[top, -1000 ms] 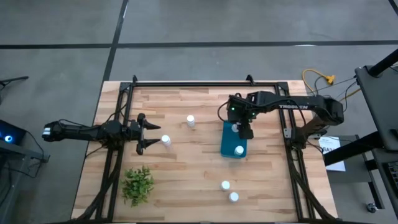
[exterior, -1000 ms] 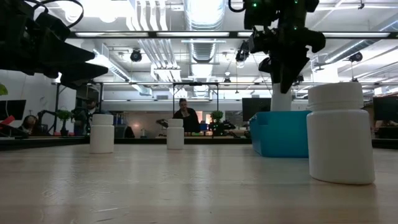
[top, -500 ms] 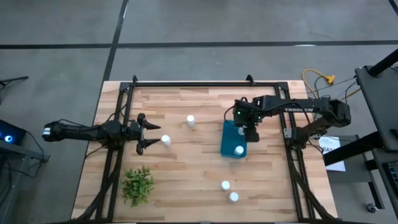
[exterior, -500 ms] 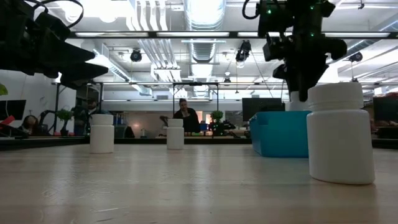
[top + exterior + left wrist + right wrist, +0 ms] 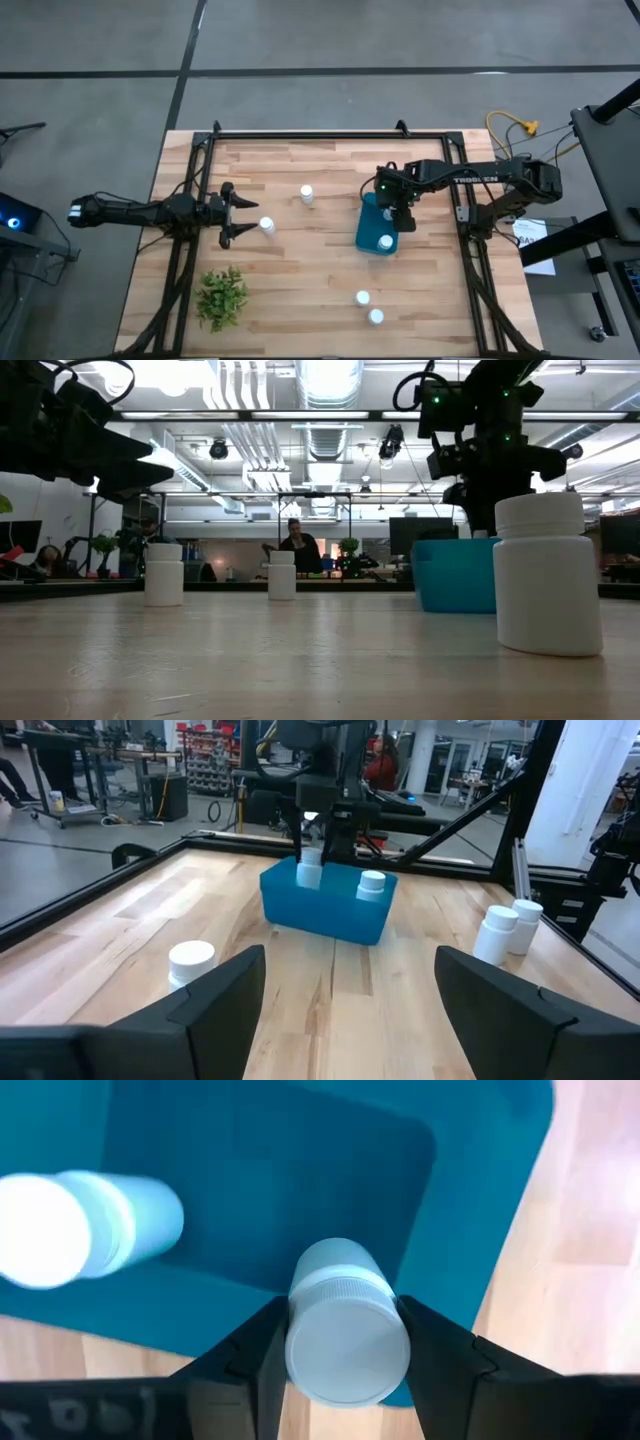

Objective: Pick and place pill bottles into a basket
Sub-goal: Put the white medicine bottle into the blue bin

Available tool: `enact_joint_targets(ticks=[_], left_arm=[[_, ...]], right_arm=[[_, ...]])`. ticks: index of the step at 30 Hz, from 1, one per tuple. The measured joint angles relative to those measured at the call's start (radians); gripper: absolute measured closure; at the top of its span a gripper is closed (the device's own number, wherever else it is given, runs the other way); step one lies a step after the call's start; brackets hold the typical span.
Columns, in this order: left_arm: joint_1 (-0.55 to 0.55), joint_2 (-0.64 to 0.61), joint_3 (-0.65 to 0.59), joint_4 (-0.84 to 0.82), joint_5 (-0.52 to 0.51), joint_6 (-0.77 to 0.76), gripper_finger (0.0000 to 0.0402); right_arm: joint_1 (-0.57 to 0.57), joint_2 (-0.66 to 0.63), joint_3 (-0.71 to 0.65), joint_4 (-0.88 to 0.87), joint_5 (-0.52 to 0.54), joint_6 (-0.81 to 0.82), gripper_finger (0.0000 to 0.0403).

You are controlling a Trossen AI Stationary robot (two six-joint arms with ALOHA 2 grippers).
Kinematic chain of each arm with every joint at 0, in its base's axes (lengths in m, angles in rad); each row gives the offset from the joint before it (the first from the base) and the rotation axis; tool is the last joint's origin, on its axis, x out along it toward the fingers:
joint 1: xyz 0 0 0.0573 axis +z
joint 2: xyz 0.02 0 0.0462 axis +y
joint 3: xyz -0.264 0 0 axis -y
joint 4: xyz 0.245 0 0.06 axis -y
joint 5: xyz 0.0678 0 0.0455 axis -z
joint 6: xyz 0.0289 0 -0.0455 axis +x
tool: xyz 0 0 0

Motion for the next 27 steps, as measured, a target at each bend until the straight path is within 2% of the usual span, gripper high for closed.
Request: enact_joint_targets(ticks=[27], left_arm=[[0.001,0.001,0.0,0.0,0.0,0.0,0.0127]], right_arm=[[0.0,0.002,-0.014,0.014,0.048,0.013,0.0255]])
